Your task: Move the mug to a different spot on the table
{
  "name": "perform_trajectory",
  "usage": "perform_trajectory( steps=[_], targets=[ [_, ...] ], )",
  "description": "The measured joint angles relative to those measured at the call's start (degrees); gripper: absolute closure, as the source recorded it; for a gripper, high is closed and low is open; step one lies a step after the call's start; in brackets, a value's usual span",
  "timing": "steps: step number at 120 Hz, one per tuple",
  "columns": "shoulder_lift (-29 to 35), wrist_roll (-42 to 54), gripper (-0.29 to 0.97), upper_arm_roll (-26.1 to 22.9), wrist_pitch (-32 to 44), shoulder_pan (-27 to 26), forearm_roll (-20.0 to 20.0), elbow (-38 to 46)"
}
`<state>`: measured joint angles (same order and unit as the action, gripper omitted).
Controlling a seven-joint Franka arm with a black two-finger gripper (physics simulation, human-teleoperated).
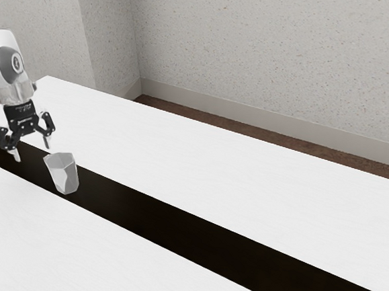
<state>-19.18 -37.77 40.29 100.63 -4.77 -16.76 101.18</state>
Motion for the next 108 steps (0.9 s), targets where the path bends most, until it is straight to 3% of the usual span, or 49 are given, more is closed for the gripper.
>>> perform_trajectory(
  steps=[16,36,108],
  targets=[
    [-1.1,-3.3,0.00,-0.2,1.9,0.0,-3.6,2.1],
    [-2.1,-5.2,0.00,0.0,3.0,0.0,-4.2,1.7],
    [-9.6,-4.7,0.00,0.4,7.9,1.8,-13.0,-0.7]
  ],
)
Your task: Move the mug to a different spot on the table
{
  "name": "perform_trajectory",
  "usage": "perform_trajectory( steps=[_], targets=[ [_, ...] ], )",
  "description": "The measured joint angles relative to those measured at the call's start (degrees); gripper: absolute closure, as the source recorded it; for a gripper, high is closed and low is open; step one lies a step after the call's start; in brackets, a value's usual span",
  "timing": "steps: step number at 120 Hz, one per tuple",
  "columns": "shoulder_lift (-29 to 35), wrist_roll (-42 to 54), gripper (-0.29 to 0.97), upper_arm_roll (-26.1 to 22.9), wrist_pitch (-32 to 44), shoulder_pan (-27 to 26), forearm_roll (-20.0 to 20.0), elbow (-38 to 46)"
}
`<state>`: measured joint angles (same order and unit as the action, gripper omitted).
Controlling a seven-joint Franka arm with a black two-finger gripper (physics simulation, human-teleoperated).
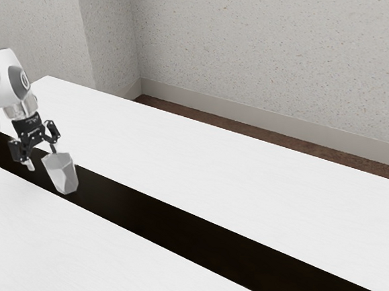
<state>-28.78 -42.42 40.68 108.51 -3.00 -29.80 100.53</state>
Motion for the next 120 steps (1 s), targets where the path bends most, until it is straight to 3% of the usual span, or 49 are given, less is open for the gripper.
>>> perform_trajectory(
  steps=[86,120],
  targets=[
    [-2.9,2.6,0.02,-0.5,2.2,0.3,-6.2,0.3],
    [-3.2,3.3,0.28,-0.5,2.2,0.3,-7.5,0.4]
  ],
)
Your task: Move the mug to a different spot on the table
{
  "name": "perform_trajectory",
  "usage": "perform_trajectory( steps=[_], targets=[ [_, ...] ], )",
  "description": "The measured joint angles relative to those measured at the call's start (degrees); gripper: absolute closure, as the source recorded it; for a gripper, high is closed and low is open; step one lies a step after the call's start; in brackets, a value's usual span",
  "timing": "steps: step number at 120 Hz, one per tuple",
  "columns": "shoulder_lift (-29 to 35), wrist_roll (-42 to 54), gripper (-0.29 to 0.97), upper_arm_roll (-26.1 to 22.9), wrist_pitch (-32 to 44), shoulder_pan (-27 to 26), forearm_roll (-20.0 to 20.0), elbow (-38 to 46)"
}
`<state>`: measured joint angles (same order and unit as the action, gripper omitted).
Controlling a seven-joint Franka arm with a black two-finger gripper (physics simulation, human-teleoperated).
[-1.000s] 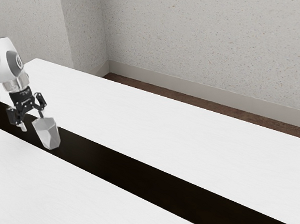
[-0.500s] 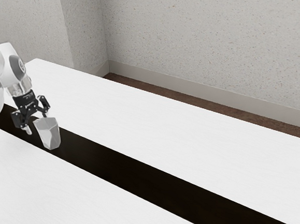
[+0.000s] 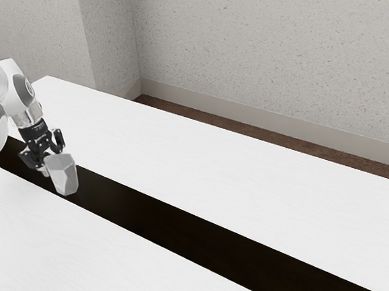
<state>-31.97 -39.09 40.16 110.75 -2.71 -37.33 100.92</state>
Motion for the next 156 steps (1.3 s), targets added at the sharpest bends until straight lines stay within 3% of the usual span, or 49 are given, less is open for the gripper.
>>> perform_trajectory(
  steps=[22,70,84,125,156],
  targets=[
    [-0.1,0.3,0.51,0.0,0.0,0.0,0.1,0.0],
    [1.4,0.4,0.68,-0.1,-0.5,-0.1,1.2,-0.4],
    [5.6,0.5,0.65,-1.1,-0.8,-0.7,2.6,0.0],
    [12.2,0.7,0.74,-4.3,-2.1,-11.2,5.0,5.1],
    [7.2,0.5,0.77,-9.3,-0.5,-16.3,2.2,5.8]
  ],
)
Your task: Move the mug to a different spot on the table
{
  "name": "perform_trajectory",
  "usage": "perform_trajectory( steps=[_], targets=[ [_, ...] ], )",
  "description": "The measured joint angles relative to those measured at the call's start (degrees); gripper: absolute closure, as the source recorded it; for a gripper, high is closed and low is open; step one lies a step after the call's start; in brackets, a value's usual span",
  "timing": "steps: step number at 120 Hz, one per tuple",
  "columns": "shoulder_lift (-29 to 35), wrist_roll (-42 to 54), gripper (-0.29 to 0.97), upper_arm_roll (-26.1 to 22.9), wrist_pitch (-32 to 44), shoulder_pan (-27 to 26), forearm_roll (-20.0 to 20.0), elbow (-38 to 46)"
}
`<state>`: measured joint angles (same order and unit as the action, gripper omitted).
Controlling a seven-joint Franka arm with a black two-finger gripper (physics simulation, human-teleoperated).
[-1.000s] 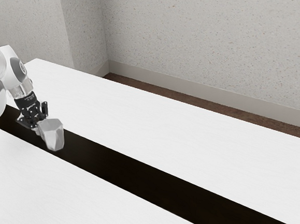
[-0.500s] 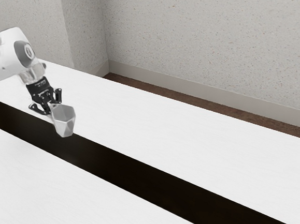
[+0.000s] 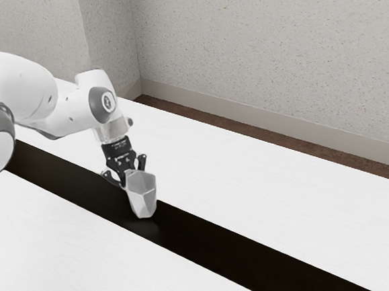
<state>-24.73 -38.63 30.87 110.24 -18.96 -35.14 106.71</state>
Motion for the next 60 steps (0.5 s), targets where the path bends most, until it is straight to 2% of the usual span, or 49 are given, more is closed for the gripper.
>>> perform_trajectory(
  steps=[60],
  targets=[
    [-3.7,-0.5,0.79,-2.2,2.3,-1.4,-6.4,0.1]
  ],
)
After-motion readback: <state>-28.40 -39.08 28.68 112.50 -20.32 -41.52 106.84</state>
